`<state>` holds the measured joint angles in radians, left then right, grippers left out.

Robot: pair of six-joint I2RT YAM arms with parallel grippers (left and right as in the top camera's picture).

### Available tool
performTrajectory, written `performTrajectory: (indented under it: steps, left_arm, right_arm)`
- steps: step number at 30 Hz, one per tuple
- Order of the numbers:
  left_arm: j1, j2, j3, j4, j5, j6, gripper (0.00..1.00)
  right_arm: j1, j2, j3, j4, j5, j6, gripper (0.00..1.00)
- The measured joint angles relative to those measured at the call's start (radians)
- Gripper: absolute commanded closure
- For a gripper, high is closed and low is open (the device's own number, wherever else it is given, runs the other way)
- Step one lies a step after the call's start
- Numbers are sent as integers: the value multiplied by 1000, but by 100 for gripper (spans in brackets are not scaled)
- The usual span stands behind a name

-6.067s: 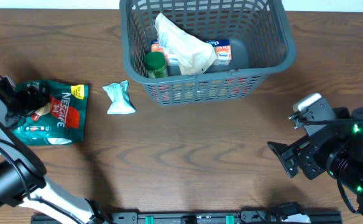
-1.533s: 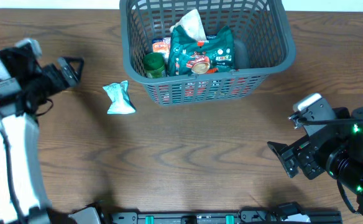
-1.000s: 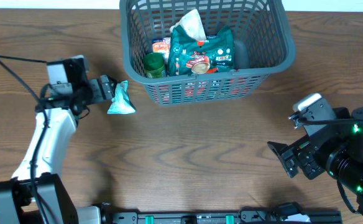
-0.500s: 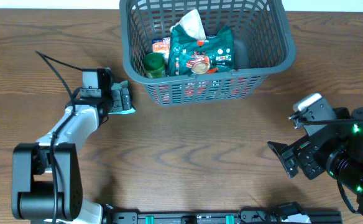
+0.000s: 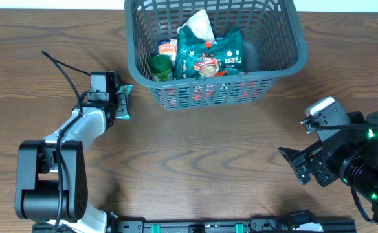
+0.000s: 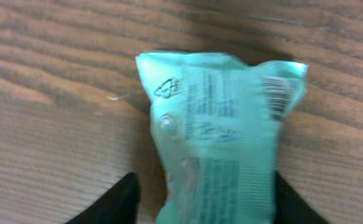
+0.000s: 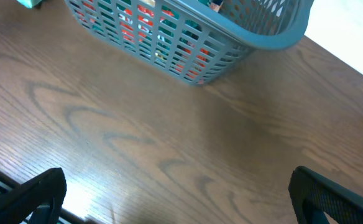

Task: Pack container
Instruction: 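Move the left gripper to the mint-green wipes packet and grasp it, then lift the wipes packet and release it into the basket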

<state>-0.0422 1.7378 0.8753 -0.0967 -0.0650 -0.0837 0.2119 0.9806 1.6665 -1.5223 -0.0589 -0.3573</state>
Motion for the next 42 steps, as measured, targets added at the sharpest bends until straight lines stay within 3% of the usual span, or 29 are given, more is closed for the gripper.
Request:
performTrajectory:
  steps: [7, 12, 24, 30, 35, 42]
  left_arm:
    - [0, 0, 0, 0, -7, -2, 86]
    - [0, 0, 0, 6, -13, -32, 94]
    - [3, -23, 14, 23, -21, -103, 94]
    - [27, -217, 82, 38, -140, -145, 94]
    - [29, -403, 109, 185, -253, -156, 94]
    - [-23, -568, 110, 333, -193, -150, 94]
  right_arm:
    - [0, 0, 0, 0, 0, 0, 1]
    - [0, 0, 0, 0, 0, 0, 1]
    - [0, 0, 0, 0, 0, 0, 1]
    - [0, 0, 0, 0, 0, 0, 1]
    - [0, 0, 0, 0, 0, 0, 1]
    - [0, 0, 0, 0, 0, 0, 1]
